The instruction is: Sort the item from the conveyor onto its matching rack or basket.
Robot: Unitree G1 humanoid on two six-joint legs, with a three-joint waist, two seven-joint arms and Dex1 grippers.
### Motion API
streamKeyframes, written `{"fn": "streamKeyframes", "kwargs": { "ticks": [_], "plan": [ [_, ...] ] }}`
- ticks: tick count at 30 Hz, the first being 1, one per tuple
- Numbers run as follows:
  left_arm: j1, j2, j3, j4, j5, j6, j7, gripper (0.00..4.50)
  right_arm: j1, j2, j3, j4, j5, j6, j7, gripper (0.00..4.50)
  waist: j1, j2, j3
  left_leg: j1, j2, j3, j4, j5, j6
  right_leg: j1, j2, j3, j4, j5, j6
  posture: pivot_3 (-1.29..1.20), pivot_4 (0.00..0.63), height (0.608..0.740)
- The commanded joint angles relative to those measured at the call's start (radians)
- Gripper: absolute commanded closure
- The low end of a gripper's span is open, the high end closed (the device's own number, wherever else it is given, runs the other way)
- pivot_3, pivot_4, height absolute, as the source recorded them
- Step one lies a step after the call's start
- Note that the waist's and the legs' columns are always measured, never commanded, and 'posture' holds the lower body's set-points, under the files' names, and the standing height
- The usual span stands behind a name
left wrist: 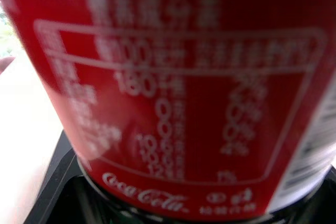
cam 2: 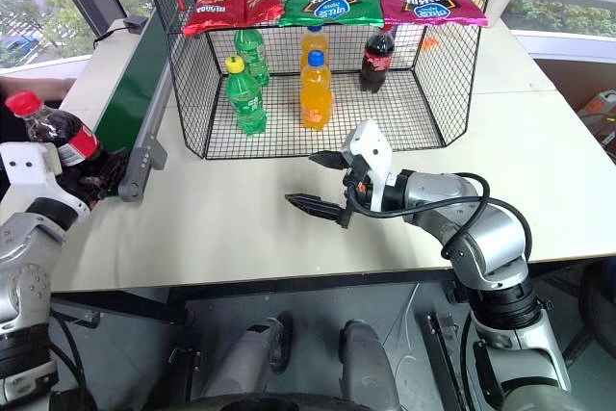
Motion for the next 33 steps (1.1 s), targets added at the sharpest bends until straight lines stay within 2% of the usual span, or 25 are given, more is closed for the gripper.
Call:
{"fn": "streamKeyframes", "kwargs": {
  "ticks": [1,4,9,13,15,18,22,26,33],
  "plan": [
    [-0.07,0.015,0.101,-0.046,-0.124,0.055,0.044,1.51,0.001,-0.007,-0.008,-0.021,0.006,-0.016,-0.001,0.0,-0.001,-0.001,0.0,0.0,0.0,-0.001,0.0,0.0,0.0,0.0,0.0,0.0,0.0,0.0,0.0,0.0,0.15,0.738],
    [-0.138,0.053,0.126,-0.056,-0.204,0.103,0.045,1.51,-0.004,-0.005,-0.008,-0.022,0.01,-0.011,-0.002,0.0,-0.003,-0.002,0.0,0.0,0.0,-0.001,0.0,0.0,0.0,0.0,0.0,-0.001,0.0,0.0,0.0,0.0,0.15,0.738],
    [-0.197,0.108,0.036,-0.076,-0.227,0.137,-0.031,1.51,-0.021,0.003,-0.015,-0.017,0.022,-0.005,-0.004,0.0,-0.003,-0.002,0.0,0.0,-0.001,0.0,0.0,0.0,0.0,0.0,0.0,-0.001,0.0,0.0,0.0,0.0,0.15,0.738],
    [-0.24,0.054,-0.178,-0.11,-0.17,0.111,-0.09,1.51,-0.045,0.02,-0.026,-0.008,0.018,-0.014,-0.026,0.0,0.006,-0.002,0.0,0.0,-0.001,0.0,0.0,0.0,0.0,0.0,0.0,-0.001,0.0,0.0,0.0,0.0,0.15,0.738],
    [-0.245,0.02,-0.314,-0.13,-0.125,0.093,-0.141,1.51,-0.067,0.031,-0.047,-0.003,0.041,0.01,-0.044,0.0,0.012,-0.002,0.0,0.0,-0.001,0.001,0.001,0.0,0.0,0.001,0.0,0.0,0.0,0.001,-0.001,0.0,0.15,0.738],
    [-0.246,-0.023,-0.451,-0.141,-0.08,0.066,-0.203,1.51,-0.104,0.048,-0.086,-0.001,0.098,0.058,-0.073,0.0,0.014,-0.002,0.0,0.0,-0.001,0.001,0.001,0.0,0.0,0.001,0.0,0.0,0.0,0.001,-0.001,0.0,0.15,0.738],
    [-0.243,-0.042,-0.645,-0.09,0.043,-0.048,-0.337,1.51,-0.142,0.053,-0.109,-0.008,0.138,0.095,-0.101,0.0,0.009,-0.002,0.0,0.0,0.0,0.001,-0.001,0.0,0.001,-0.001,0.001,0.0,0.0,0.001,-0.001,0.0,0.15,0.738],
    [-0.265,-0.06,-0.714,-0.038,0.109,-0.128,-0.405,1.51,-0.151,0.051,-0.11,-0.022,0.157,0.111,-0.12,0.0,0.009,-0.001,0.001,0.0,0.001,0.001,-0.001,0.0,0.001,-0.001,0.001,0.0,0.0,0.001,-0.001,0.0,0.15,0.738],
    [-0.3,-0.105,-0.756,0.016,0.171,-0.19,-0.455,1.51,-0.154,0.043,-0.106,-0.027,0.174,0.11,-0.136,0.0,0.016,-0.001,0.001,-0.001,0.0,0.001,0.0,0.0,0.001,0.0,0.0,0.0,0.0,0.001,-0.001,0.0,0.15,0.738]
  ]
}}
